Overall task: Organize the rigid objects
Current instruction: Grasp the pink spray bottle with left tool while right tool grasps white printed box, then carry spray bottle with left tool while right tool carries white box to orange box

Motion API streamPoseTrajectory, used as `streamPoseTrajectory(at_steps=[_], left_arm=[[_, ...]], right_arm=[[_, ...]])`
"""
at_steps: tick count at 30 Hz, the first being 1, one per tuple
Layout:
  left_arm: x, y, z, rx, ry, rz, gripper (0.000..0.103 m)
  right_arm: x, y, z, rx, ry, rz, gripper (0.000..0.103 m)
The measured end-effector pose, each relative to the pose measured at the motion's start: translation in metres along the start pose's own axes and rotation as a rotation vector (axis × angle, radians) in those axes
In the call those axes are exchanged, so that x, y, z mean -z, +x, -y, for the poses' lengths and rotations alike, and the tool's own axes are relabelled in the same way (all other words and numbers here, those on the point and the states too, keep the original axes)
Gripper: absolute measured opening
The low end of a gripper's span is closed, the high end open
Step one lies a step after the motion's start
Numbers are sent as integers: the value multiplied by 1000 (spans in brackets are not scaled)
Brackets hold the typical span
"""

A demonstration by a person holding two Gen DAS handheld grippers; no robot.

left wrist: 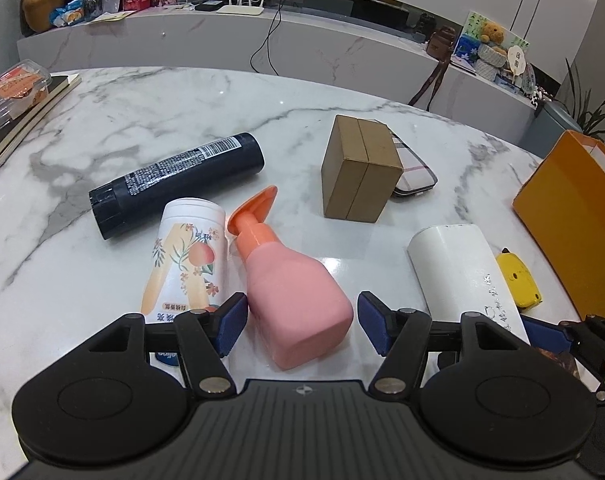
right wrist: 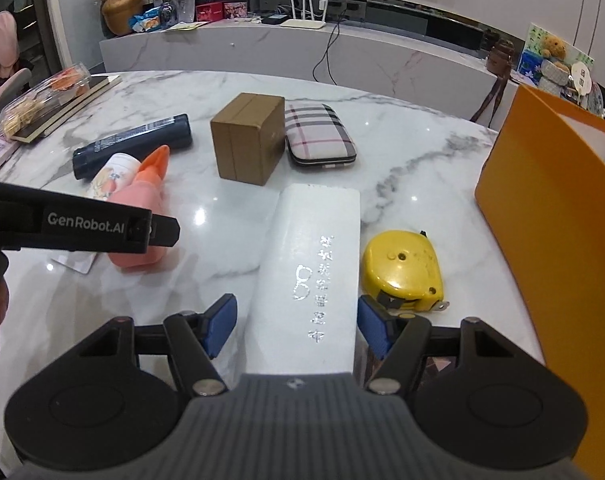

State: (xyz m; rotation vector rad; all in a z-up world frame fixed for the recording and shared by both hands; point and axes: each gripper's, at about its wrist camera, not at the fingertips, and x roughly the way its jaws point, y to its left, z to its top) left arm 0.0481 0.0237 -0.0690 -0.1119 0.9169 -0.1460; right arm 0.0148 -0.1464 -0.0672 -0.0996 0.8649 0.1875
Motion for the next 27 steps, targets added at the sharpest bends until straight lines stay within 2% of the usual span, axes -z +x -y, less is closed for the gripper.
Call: streamPoseTrajectory(at_steps=[5, 10, 14, 17, 20, 24, 27], left_arm=[[2, 8, 3, -18, 21, 2, 73], [4, 11, 7, -39, 57, 27, 73], [10, 15, 20, -86, 151, 58, 78], [10, 15, 18, -75, 136, 64, 78], [9, 15, 15, -75, 134, 68, 70], [6, 14, 9, -78, 120, 72, 53], [4, 13, 6, -68, 109, 68, 51]], right_arm=[[3, 7, -3, 19, 5, 9, 67], [9, 9, -6, 43, 4, 56, 68], [11, 11, -4, 38, 13, 82, 68], [12, 12, -3, 36, 9, 103, 68], [13, 14, -2, 38, 7, 127, 66], [14, 15, -3, 26, -9, 159, 61], [14, 15, -3, 25, -8, 162, 61]])
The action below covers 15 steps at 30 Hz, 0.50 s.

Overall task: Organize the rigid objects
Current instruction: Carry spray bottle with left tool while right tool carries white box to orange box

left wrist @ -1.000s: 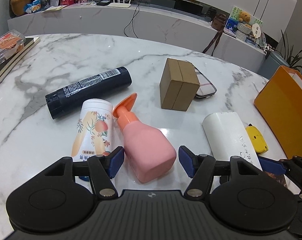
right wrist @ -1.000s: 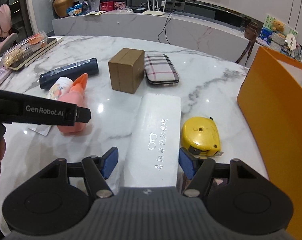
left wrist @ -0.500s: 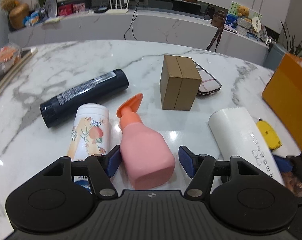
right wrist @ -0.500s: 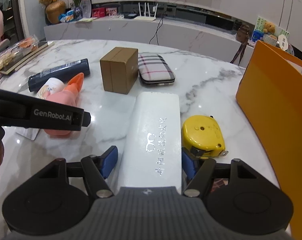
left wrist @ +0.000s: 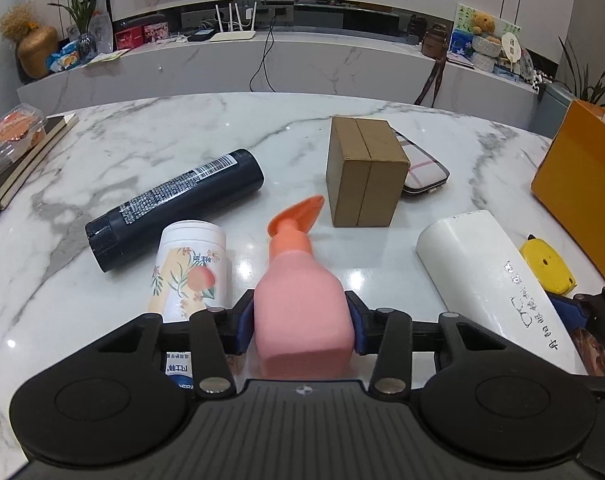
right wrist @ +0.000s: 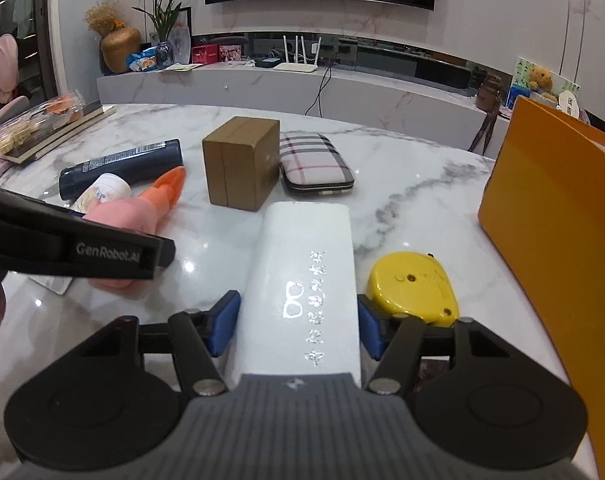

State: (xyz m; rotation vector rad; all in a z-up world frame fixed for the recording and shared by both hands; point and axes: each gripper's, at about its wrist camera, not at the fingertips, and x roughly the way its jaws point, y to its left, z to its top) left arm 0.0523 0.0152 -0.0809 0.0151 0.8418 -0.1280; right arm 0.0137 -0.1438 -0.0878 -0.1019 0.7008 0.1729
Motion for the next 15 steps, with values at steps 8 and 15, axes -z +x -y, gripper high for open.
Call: streamPoseTrajectory(at_steps=[8, 15], left_arm=[[-1, -4, -5, 32, -13, -13, 48], [-1, -13, -1, 32, 17, 4, 48]], right_arm=[[-6, 0, 3, -22, 1, -34, 60], [-15, -10, -1, -22, -16, -14, 60]])
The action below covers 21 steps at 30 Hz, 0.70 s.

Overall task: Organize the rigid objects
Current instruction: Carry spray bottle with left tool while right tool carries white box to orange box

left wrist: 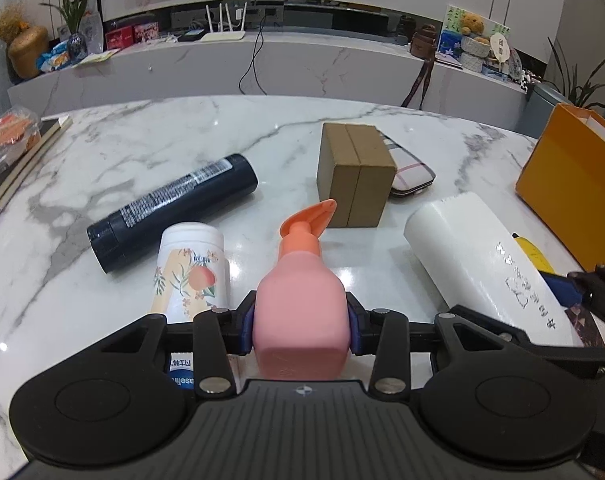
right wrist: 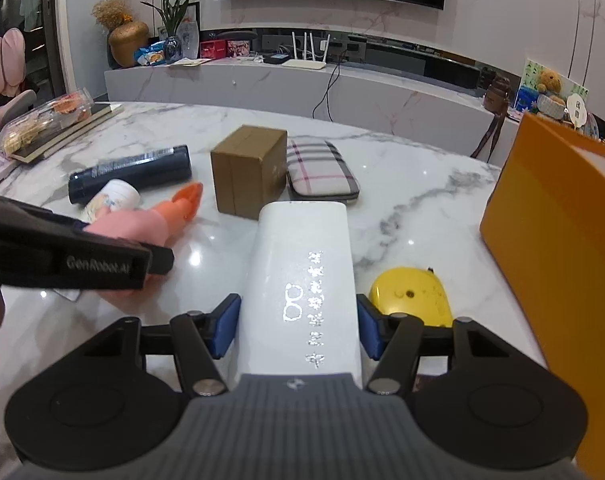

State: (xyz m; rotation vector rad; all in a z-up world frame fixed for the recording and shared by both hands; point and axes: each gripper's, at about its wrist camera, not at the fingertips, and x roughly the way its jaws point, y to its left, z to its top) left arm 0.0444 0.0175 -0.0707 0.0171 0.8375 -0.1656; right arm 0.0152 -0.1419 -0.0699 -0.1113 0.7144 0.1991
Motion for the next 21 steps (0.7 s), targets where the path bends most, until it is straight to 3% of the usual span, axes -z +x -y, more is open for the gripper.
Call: streamPoseTrajectory(at_steps=[12, 21], left_arm=[[-12, -26, 6, -2, -9, 42, 48], [-31, -64, 22, 44, 10, 97, 48]], right_arm=[[-25, -26, 11, 16, 35, 60, 60], [-56, -68, 37, 50, 128, 156, 60]])
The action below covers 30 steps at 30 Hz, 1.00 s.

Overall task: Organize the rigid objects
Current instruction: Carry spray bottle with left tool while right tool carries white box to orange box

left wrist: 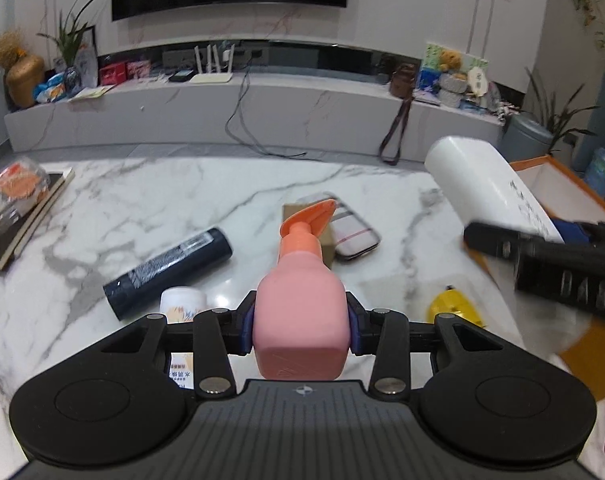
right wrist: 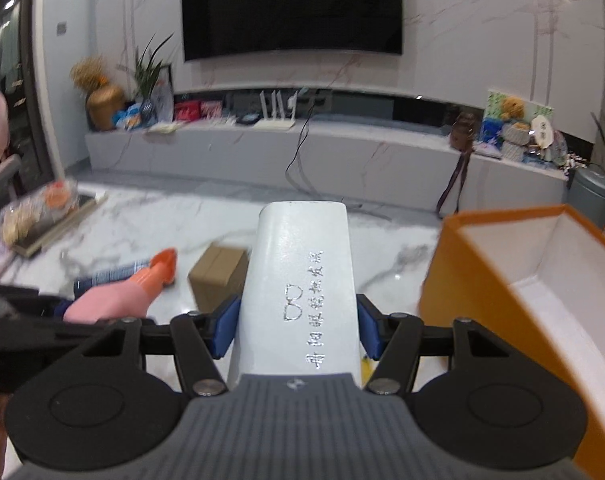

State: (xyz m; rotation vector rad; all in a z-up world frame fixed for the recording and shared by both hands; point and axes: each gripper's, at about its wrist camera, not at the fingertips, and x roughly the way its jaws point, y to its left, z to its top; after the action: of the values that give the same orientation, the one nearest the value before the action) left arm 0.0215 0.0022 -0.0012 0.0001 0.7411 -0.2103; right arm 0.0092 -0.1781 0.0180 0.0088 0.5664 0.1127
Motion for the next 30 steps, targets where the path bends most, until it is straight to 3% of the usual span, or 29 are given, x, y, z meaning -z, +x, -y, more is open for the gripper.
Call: streamPoseTrajectory(at_steps=[11, 23, 30], left_arm=[[-25, -26, 45, 48, 93, -2, 48], [-59, -36, 133, 168, 181, 13, 48], [-68, -22, 196, 247, 231, -10, 48]], right_arm=[[-45, -49, 50, 7, 129, 91, 60], [-69, -100, 123, -24, 44, 82, 60], [-55, -117, 179, 31, 4, 45, 60]])
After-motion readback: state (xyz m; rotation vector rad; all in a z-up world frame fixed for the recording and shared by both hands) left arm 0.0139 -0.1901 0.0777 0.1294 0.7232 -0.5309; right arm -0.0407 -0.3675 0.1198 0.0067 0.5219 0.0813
